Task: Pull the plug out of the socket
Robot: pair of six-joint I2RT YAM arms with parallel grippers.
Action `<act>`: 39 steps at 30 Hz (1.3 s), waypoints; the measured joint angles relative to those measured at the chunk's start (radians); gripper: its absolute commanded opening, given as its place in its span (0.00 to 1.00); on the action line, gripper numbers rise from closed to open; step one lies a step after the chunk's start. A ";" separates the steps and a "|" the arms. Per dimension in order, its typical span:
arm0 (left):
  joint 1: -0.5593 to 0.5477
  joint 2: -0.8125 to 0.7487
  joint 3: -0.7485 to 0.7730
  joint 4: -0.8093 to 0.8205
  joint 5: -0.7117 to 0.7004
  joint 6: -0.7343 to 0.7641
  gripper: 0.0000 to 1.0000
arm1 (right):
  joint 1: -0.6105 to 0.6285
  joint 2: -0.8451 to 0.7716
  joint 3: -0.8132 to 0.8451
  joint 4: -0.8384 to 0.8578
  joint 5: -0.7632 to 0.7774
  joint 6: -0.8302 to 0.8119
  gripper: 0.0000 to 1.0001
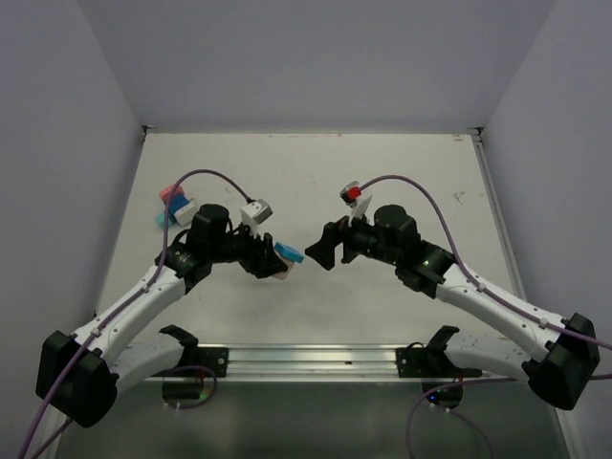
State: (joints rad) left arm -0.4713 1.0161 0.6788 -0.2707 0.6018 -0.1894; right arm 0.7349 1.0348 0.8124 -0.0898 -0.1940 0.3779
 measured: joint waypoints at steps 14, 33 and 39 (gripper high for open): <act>0.000 -0.007 -0.007 0.003 0.079 0.000 0.00 | 0.235 0.183 0.044 0.024 0.139 -0.116 0.86; 0.006 -0.018 -0.021 0.024 0.154 0.000 0.00 | 0.239 0.130 0.055 0.003 0.301 -0.146 0.80; -0.002 -0.053 -0.028 0.043 0.198 0.000 0.00 | 0.228 0.129 0.058 0.005 0.305 -0.147 0.79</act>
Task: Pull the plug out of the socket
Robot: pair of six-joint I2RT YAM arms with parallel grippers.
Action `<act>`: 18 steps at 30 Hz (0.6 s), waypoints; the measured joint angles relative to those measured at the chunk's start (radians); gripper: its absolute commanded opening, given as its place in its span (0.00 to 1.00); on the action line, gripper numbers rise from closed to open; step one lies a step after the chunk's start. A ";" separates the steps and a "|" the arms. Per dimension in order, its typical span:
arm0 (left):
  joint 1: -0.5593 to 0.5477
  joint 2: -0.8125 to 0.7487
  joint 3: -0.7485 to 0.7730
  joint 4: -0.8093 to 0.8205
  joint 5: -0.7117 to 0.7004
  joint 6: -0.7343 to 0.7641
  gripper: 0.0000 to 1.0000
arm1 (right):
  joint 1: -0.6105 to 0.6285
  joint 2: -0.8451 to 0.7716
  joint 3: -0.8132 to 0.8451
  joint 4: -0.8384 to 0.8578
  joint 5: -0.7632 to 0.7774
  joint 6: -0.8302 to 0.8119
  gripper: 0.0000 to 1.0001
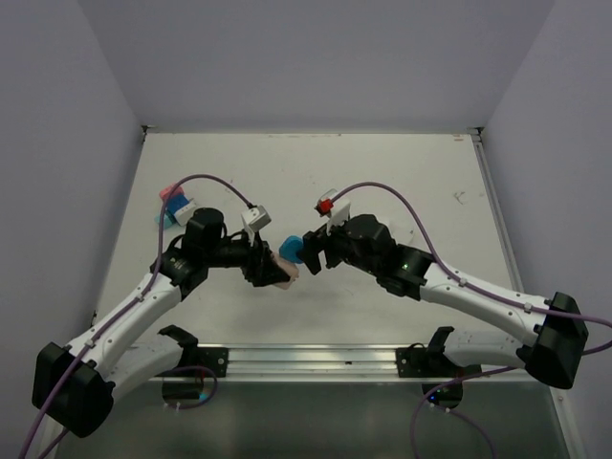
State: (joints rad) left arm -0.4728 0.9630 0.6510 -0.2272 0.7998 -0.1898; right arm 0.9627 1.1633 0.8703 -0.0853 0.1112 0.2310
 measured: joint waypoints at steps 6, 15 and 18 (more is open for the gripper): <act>-0.009 -0.020 -0.011 0.007 0.017 0.000 0.00 | -0.035 -0.002 0.001 0.000 -0.055 0.000 0.79; -0.023 0.011 -0.011 0.011 -0.009 0.028 0.00 | -0.126 -0.058 0.011 -0.053 -0.224 -0.004 0.81; -0.026 0.034 -0.011 0.011 0.017 0.034 0.00 | -0.130 -0.057 0.012 -0.053 -0.299 -0.003 0.81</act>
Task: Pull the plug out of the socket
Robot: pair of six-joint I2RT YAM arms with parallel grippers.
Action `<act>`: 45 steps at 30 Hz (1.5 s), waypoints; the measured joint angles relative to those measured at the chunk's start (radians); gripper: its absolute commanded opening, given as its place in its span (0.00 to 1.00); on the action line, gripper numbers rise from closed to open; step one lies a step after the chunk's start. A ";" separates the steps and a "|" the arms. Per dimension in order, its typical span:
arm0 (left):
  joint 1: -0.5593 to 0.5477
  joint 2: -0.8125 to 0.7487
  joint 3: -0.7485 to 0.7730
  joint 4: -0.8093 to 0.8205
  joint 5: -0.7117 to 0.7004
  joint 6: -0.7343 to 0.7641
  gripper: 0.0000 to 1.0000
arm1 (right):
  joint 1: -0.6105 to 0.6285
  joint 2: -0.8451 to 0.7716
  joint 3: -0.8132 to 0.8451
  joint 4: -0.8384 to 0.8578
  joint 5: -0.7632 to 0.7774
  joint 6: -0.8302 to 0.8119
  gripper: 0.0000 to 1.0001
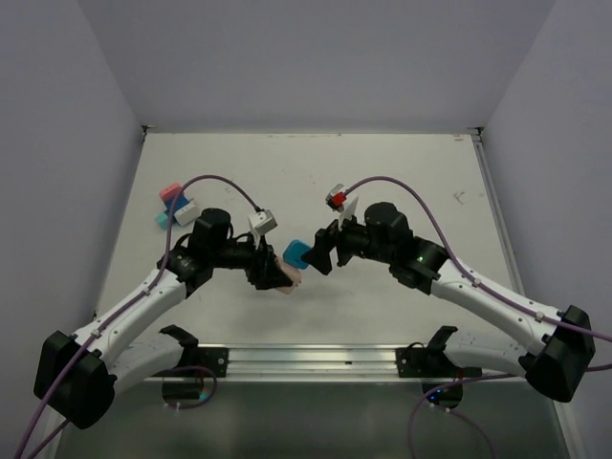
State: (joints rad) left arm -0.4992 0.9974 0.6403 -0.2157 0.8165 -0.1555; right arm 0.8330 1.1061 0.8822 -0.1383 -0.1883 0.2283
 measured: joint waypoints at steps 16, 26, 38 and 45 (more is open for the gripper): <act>-0.006 0.055 0.051 -0.016 0.154 0.061 0.00 | -0.174 0.122 0.061 -0.047 -0.470 -0.078 0.79; -0.009 0.195 0.196 -0.099 0.114 0.165 0.00 | -0.174 0.236 0.217 -0.171 -0.624 -0.211 0.77; -0.013 0.235 0.356 -0.217 0.097 0.317 0.00 | -0.210 0.337 0.352 -0.304 -0.709 -0.333 0.64; -0.013 0.261 0.356 -0.246 0.092 0.342 0.00 | -0.258 0.343 0.398 -0.373 -0.752 -0.373 0.63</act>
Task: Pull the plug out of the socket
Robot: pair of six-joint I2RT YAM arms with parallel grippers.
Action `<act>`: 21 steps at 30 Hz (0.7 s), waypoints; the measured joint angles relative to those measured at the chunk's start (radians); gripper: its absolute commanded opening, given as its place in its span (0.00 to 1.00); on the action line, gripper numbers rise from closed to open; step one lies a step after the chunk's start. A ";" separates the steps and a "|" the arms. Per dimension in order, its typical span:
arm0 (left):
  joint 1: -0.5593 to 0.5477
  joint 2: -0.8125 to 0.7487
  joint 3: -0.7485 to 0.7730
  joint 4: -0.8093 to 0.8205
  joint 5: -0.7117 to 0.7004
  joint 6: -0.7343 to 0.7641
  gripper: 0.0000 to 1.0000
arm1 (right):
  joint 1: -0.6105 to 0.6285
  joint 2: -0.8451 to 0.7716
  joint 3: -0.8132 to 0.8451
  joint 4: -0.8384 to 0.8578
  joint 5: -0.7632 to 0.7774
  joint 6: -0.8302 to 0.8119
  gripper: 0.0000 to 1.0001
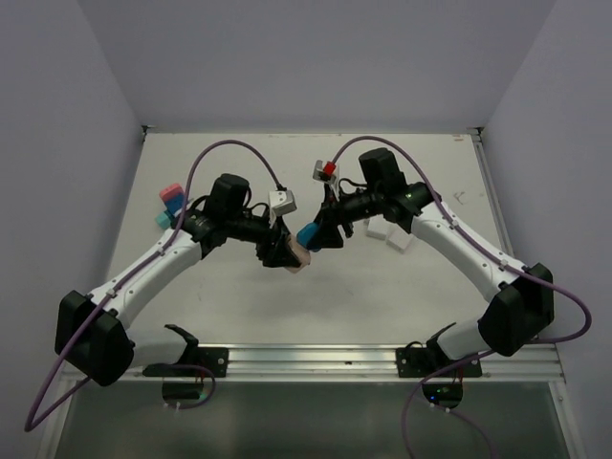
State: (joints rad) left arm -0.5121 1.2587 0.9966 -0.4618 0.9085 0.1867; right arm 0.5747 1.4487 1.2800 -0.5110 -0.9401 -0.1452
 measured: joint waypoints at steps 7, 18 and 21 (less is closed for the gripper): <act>0.000 0.022 0.000 0.006 -0.020 -0.011 0.00 | 0.001 0.005 0.029 -0.021 0.027 0.047 0.93; -0.006 -0.035 -0.051 0.107 -0.189 -0.102 0.00 | 0.001 -0.179 -0.133 0.175 0.486 0.558 0.99; -0.014 -0.047 -0.061 0.134 -0.209 -0.127 0.00 | 0.001 -0.227 -0.174 0.215 0.599 0.684 0.99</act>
State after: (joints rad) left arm -0.5262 1.2114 0.9352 -0.3283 0.6994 0.0601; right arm 0.5758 1.2221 1.1057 -0.2962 -0.3412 0.5388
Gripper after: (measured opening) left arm 0.629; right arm 0.987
